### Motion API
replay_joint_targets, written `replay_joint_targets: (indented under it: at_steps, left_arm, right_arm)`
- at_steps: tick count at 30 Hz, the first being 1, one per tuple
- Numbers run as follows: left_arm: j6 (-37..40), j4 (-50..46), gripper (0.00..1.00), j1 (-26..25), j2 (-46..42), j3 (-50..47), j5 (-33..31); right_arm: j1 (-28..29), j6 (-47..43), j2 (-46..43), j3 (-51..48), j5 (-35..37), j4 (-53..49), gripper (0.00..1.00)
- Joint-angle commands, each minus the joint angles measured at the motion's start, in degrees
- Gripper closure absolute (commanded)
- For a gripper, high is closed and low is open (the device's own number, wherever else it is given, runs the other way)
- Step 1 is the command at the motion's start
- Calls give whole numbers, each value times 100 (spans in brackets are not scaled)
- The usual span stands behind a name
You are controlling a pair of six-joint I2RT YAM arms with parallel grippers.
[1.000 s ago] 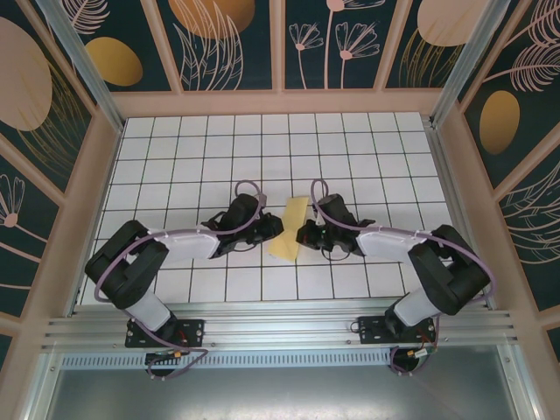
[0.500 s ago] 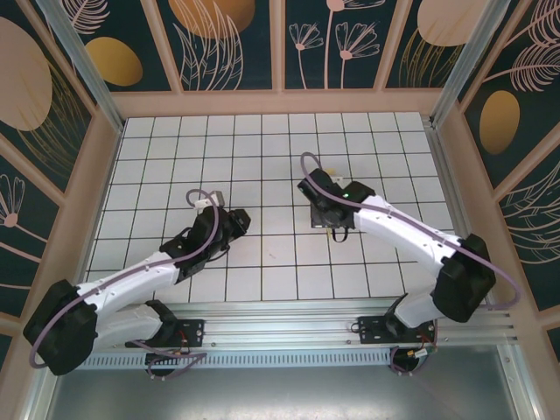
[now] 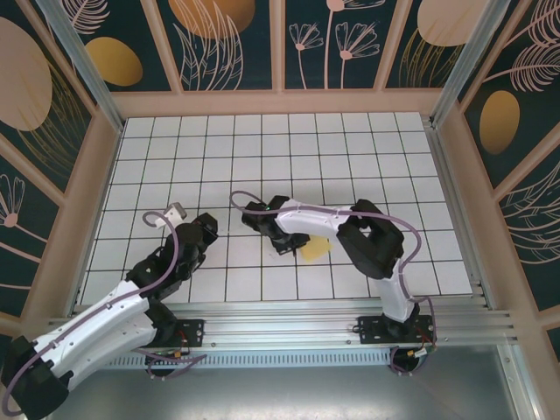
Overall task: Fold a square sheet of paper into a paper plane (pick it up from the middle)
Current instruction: Turn over the paper at the center of the table, then third fold the triangle at the center of the table.
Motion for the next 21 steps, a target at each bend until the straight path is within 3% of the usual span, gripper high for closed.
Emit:
replay_joint_targets:
  at_steps: [1, 4, 5, 9, 15, 17, 21]
  left_arm:
    - [-77, -465, 80, -37, -108, -25, -274]
    - [56, -390, 79, -39, -53, -13, -100]
    - [132, -286, 78, -40, -24, -31, -7]
    - [446, 382, 75, -39, 274, -106, 511]
    - [838, 1730, 74, -43, 1566, -41, 2083]
    - [790, 2347, 74, -50, 2159, -35, 2733]
    - [719, 3128, 74, -159, 3236, 223, 3571]
  right_arm:
    - [38, -20, 122, 221, -739, 404, 79]
    - [34, -4, -216, 84, -998, 779, 70]
    - [17, 3, -491, -55, -1061, 957, 64]
    - [-233, 20, -1747, -960, -1317, 1851, 58]
    - [-1757, 62, -3664, -3160, -2576, 3601, 49]
    - [-2365, -4, -3973, -3714, -3186, 4109, 49]
    - [-3036, -175, -3981, -4122, -3845, 4601, 53]
